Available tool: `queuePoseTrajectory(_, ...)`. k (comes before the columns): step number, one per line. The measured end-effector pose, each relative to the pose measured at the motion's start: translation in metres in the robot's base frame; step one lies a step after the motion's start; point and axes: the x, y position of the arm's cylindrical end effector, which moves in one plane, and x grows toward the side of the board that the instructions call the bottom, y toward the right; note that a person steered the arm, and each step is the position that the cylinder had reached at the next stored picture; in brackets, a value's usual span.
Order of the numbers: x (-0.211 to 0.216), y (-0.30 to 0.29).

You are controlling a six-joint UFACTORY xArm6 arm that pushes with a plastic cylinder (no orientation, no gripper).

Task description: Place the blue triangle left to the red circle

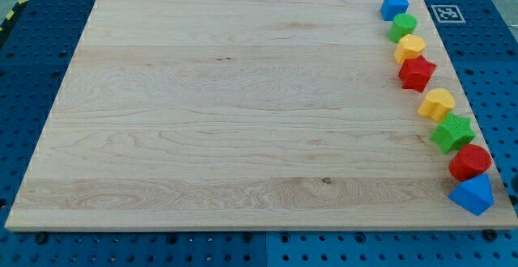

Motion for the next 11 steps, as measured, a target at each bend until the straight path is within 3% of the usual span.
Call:
queuePoseTrajectory(1,0.000,0.000)
queuePoseTrajectory(3,0.016,-0.080)
queuePoseTrajectory(8,0.013,-0.058)
queuePoseTrajectory(11,-0.015,-0.120)
